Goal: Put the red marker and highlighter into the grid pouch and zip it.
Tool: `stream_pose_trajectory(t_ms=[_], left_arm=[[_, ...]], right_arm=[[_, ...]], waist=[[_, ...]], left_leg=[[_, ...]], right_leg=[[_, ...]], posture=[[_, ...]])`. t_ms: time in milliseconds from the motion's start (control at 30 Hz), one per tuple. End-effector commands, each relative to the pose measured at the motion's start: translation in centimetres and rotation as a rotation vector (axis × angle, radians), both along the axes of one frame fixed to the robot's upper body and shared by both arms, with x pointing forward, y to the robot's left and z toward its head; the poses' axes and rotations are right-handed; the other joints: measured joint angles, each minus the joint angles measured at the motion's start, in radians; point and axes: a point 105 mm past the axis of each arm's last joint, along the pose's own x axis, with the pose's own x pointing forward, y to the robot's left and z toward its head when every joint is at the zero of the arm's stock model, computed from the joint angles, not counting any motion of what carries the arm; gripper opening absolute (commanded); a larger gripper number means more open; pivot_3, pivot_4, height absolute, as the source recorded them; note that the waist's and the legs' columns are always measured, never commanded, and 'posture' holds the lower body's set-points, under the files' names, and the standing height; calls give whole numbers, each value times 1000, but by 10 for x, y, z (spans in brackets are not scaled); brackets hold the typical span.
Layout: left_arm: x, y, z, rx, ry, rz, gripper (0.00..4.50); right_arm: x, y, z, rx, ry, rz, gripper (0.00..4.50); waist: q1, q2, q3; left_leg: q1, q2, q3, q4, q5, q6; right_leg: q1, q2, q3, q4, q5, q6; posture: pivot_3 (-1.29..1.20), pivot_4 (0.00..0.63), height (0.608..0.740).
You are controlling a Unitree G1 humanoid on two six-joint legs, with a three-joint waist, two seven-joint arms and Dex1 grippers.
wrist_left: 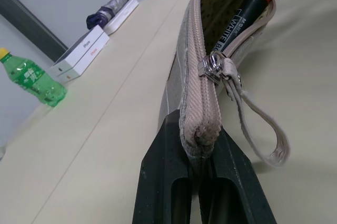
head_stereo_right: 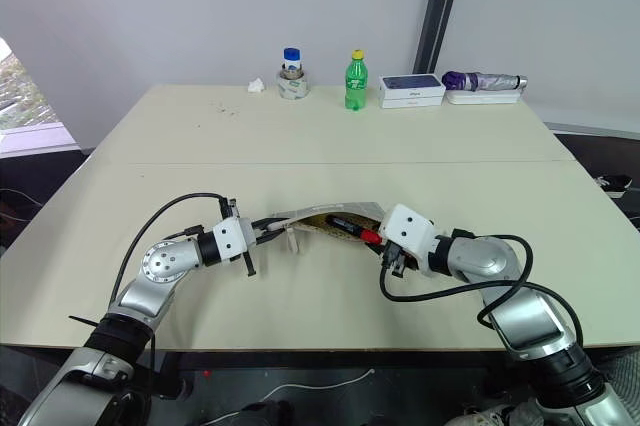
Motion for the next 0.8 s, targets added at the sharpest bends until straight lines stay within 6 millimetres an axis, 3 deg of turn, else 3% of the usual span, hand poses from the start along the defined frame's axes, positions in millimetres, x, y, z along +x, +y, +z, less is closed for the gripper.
stream_pose_trajectory(t_ms=[33, 200, 433, 600, 800], left_arm=[[-2, -4, 13, -16, -53, -13, 0], [-2, -4, 13, -14, -52, -13, 0], [-1, -6, 14, -19, -59, -17, 0], [-3, -9, 16, -25, -65, -37, 0], [-7, -10, 16, -29, -74, -48, 0]], right_arm=[[-2, 6, 9, 20, -27, 33, 318], [-1, 6, 9, 14, -36, 31, 285], [-3, 22, 14, 47, -57, 122, 285], [3, 32, 22, 45, -94, 206, 285], [18, 28, 14, -69, -143, 228, 285]], waist=[[0, 0, 0], [0, 0, 0], [0, 0, 0], [-1, 0, 0], [0, 0, 0]], left_leg=[[0, 0, 0, 0, 0, 0], [0, 0, 0, 0, 0, 0], [0, 0, 0, 0, 0, 0], [0, 0, 0, 0, 0, 0], [0, 0, 0, 0, 0, 0]], right_leg=[[0, 0, 0, 0, 0, 0], [0, 0, 0, 0, 0, 0], [0, 0, 0, 0, 0, 0], [0, 0, 0, 0, 0, 0], [0, 0, 0, 0, 0, 0]], posture=[[0, 150, 740], [0, 150, 740], [0, 150, 740], [0, 150, 740], [0, 150, 740]])
